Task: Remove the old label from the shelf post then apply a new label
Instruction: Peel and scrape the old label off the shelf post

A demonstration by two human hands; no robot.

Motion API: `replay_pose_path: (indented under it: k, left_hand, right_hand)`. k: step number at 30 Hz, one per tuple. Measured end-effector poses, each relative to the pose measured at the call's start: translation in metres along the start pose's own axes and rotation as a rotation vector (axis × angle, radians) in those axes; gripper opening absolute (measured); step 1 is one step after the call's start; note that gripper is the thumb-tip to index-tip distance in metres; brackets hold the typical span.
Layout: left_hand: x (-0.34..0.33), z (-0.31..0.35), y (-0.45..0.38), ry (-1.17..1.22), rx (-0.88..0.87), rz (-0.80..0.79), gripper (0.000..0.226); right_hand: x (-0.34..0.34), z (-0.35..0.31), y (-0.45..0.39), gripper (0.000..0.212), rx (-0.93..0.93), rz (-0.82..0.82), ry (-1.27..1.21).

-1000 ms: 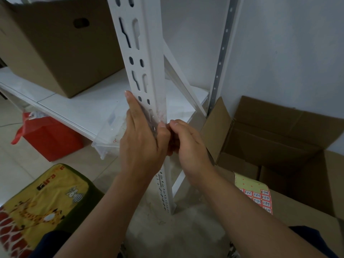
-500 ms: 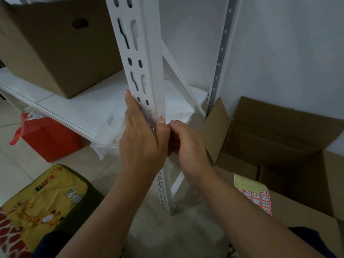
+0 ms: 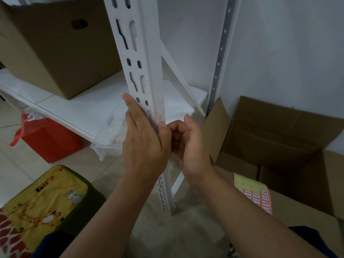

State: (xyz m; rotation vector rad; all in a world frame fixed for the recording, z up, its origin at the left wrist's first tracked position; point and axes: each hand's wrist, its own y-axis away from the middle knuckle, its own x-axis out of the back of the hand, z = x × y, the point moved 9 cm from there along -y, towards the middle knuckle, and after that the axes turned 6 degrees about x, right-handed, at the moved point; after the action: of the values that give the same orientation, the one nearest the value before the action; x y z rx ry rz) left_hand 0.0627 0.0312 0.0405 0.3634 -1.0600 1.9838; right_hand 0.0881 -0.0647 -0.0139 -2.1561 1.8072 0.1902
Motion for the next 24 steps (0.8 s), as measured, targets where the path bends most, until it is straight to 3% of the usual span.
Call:
replay_pose_path:
  k: [14, 20, 24]
  left_hand:
    - [0.0, 0.004, -0.001, 0.005, 0.046, 0.062, 0.076]
    - [0.005, 0.001, -0.001, 0.149, -0.056, 0.017, 0.077]
    - [0.004, -0.006, 0.0, 0.187, -0.095, -0.029, 0.076]
  right_hand:
    - [0.002, -0.003, 0.001, 0.064, -0.006, -0.001, 0.013]
    - [-0.002, -0.016, 0.002, 0.027, 0.073, -0.022, 0.162]
    - [-0.009, -0.022, 0.0, 0.021, 0.183, -0.081, 0.348]
